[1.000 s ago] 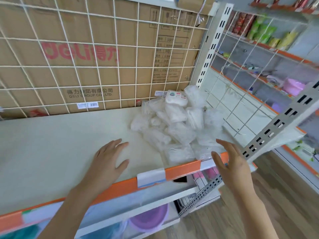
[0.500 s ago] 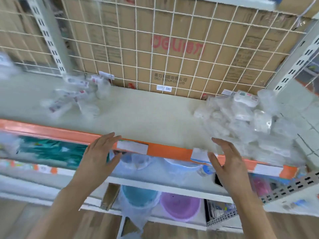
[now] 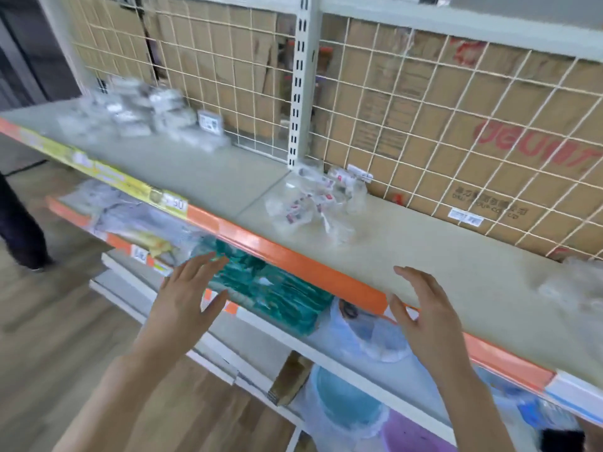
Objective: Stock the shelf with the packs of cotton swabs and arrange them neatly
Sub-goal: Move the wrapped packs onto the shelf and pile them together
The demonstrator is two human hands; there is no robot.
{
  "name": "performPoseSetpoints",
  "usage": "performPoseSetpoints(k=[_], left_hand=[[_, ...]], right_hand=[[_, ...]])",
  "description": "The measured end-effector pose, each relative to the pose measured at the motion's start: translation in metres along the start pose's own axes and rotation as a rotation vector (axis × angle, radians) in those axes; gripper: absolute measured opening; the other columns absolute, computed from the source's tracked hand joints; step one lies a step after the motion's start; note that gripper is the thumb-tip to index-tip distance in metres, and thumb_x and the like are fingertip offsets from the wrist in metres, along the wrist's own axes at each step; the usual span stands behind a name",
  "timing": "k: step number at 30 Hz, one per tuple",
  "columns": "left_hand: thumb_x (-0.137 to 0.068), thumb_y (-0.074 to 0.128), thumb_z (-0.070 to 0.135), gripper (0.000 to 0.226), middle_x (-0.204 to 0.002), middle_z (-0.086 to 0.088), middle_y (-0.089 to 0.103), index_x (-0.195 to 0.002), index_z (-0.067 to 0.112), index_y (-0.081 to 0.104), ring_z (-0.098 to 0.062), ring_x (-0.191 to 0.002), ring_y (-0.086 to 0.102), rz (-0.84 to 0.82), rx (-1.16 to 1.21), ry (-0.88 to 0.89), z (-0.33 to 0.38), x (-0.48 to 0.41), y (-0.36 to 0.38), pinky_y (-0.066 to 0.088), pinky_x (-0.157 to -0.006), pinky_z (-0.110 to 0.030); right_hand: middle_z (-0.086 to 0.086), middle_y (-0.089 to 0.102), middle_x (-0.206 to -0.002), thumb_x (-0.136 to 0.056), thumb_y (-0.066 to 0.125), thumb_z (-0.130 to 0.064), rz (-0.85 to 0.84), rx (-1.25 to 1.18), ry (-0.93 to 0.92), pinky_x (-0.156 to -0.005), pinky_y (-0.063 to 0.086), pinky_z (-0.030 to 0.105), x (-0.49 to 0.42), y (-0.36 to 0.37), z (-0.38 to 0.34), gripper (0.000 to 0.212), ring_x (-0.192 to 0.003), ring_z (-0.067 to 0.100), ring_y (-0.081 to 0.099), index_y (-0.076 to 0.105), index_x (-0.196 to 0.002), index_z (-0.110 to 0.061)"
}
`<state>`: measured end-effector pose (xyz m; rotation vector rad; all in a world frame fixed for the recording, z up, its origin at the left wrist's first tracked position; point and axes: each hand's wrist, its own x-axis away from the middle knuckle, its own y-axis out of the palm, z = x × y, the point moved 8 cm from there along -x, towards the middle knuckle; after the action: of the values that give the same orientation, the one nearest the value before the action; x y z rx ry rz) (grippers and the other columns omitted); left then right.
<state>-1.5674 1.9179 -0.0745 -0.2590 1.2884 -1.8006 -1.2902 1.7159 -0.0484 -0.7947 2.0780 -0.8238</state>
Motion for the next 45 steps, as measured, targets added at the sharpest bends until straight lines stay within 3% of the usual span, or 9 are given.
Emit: performPoseSetpoints(k=[5, 8, 11, 15, 19, 22, 32, 40, 45], left_hand=[[-0.083, 0.044, 0.045, 0.053, -0.132, -0.004, 0.054, -0.127, 0.019, 0.056, -0.031, -0.119, 0.052, 0.055, -0.028, -0.066, -0.08, -0.007, -0.049, 0.04, -0.094, -0.044], [-0.082, 0.042, 0.048, 0.054, -0.133, -0.002, 0.053, -0.127, 0.021, 0.056, -0.029, -0.117, 0.051, 0.06, -0.05, -0.116, -0.13, -0.008, -0.068, 0.037, -0.093, -0.039], [-0.083, 0.036, 0.052, 0.056, -0.132, -0.001, 0.053, -0.128, 0.025, 0.054, -0.026, -0.116, 0.048, 0.068, -0.046, -0.149, -0.173, -0.003, -0.085, 0.039, -0.093, -0.043], [-0.083, 0.039, 0.048, 0.053, -0.129, -0.004, 0.055, -0.126, 0.021, 0.054, -0.03, -0.113, 0.054, 0.075, -0.033, -0.205, -0.225, 0.007, -0.105, 0.044, -0.091, -0.048], [-0.082, 0.033, 0.054, 0.061, -0.133, 0.002, 0.053, -0.129, 0.021, 0.055, -0.026, -0.118, 0.049, 0.106, -0.041, -0.308, -0.265, 0.011, -0.121, 0.037, -0.097, -0.041], [-0.081, 0.031, 0.056, 0.064, -0.134, 0.003, 0.052, -0.128, 0.021, 0.056, -0.026, -0.121, 0.048, 0.106, -0.045, -0.345, -0.291, 0.002, -0.128, 0.034, -0.098, -0.037], [-0.086, 0.057, 0.03, 0.04, -0.131, 0.002, 0.053, -0.126, 0.022, 0.056, -0.024, -0.114, 0.05, 0.175, -0.085, -0.296, -0.388, -0.109, -0.163, 0.035, -0.089, -0.035], [-0.082, 0.036, 0.053, 0.06, -0.133, 0.001, 0.052, -0.128, 0.02, 0.056, -0.019, -0.119, 0.046, 0.142, -0.081, -0.293, -0.447, -0.181, -0.163, 0.034, -0.094, -0.033], [-0.084, 0.04, 0.054, 0.058, -0.135, 0.002, 0.05, -0.13, 0.021, 0.053, -0.019, -0.121, 0.046, 0.111, -0.026, -0.27, -0.477, -0.225, -0.153, 0.033, -0.096, -0.032]], right_hand=[[0.001, 0.057, -0.12, -0.084, 0.04, -0.047, -0.059, -0.028, -0.068, -0.086, 0.036, 0.019, -0.042, 0.064, -0.075, 0.052, -0.107, 0.012, 0.048, 0.057, -0.121, -0.015], [0.002, 0.057, -0.121, -0.09, 0.054, -0.036, -0.053, -0.036, -0.099, -0.087, 0.038, 0.026, -0.063, 0.097, -0.117, 0.038, -0.111, 0.017, 0.051, 0.057, -0.122, -0.015], [0.003, 0.056, -0.125, -0.089, 0.061, -0.021, -0.086, -0.036, -0.106, -0.09, 0.037, 0.028, -0.074, 0.13, -0.146, 0.035, -0.117, 0.021, 0.05, 0.057, -0.123, -0.015], [0.003, 0.055, -0.126, -0.089, 0.06, -0.02, -0.153, -0.021, -0.153, -0.093, 0.034, 0.027, -0.091, 0.17, -0.184, 0.036, -0.118, 0.02, 0.048, 0.057, -0.124, -0.014], [0.001, 0.054, -0.125, -0.089, 0.06, -0.022, -0.189, -0.039, -0.188, -0.089, 0.035, 0.026, -0.116, 0.208, -0.216, 0.035, -0.115, 0.011, 0.044, 0.056, -0.124, -0.016], [-0.001, 0.052, -0.127, -0.089, 0.06, -0.021, -0.219, -0.062, -0.187, -0.092, 0.037, 0.028, -0.138, 0.236, -0.232, 0.037, -0.119, 0.014, 0.045, 0.055, -0.125, -0.018], [-0.002, 0.052, -0.129, -0.089, 0.06, -0.02, -0.18, -0.132, -0.17, -0.092, 0.039, 0.03, -0.25, 0.326, -0.285, 0.037, -0.121, 0.017, 0.048, 0.055, -0.126, -0.02], [0.0, 0.054, -0.128, -0.089, 0.061, -0.018, -0.198, -0.137, -0.173, -0.092, 0.038, 0.031, -0.314, 0.384, -0.311, 0.037, -0.121, 0.02, 0.049, 0.055, -0.126, -0.018], [-0.001, 0.053, -0.129, -0.088, 0.062, -0.019, -0.205, -0.09, -0.135, -0.093, 0.035, 0.027, -0.339, 0.409, -0.311, 0.038, -0.124, 0.018, 0.047, 0.055, -0.126, -0.019]])
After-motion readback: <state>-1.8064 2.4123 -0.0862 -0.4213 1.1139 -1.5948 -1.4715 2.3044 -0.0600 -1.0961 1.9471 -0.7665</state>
